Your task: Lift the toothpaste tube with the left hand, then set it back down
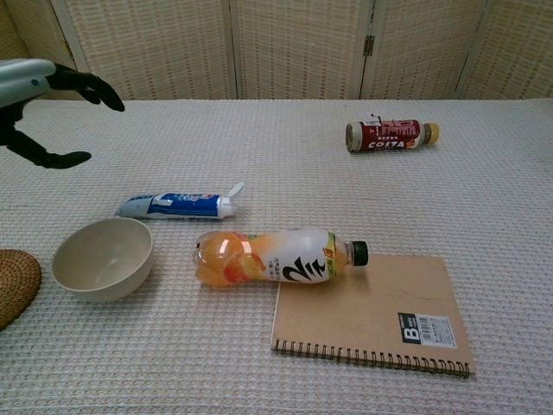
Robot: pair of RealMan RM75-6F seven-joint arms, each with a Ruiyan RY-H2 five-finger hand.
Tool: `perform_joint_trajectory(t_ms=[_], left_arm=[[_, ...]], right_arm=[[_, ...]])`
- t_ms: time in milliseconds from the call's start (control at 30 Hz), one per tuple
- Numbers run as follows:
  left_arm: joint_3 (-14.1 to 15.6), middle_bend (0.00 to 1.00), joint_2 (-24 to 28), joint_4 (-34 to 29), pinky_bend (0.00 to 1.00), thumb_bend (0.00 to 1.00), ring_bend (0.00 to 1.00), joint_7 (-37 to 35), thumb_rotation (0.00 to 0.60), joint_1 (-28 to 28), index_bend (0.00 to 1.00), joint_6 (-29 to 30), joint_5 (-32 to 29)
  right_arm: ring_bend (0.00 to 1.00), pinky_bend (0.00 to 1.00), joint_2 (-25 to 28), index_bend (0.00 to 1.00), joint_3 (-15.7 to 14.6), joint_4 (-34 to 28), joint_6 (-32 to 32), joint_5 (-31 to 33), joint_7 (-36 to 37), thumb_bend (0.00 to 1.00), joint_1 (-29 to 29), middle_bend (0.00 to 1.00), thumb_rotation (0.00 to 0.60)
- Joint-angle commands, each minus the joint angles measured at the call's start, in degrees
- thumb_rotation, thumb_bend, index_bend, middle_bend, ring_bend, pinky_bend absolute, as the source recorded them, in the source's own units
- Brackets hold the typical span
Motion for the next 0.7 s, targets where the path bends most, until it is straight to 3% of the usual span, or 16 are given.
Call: perform_joint_trajectory(t_ms=[33,367,700], left_arm=[[-2.2,0.26,-4.3,3.8,0.05,0.39,0.22,3.4,0.600,-5.3,0.29,-6.2,-5.4],[-3.0,0.26,-13.8,12.5,0.05,0.35,0.22,13.8,0.600,-13.6,0.29,-12.7,-15.9],[-0.4,0.26,-18.0,17.9,0.05,0.35,0.22,24.0,0.600,-17.1,0.29,-14.6,-26.1]], right_arm=[[0.00,0.00,0.2,0.00,0.1,-0.2,0.0,0.2,-0.2,0.25,0.0,0.01,0.600],[0.00,0.00,0.3,0.00,0.3,-0.1,-0.9,1.0,0.1,0.25,0.1,0.01,0.600],[0.00,0.00,0.3,0.00,0.4,0.2,-1.7,1.5,0.7,0.25,0.3,0.01,0.600]])
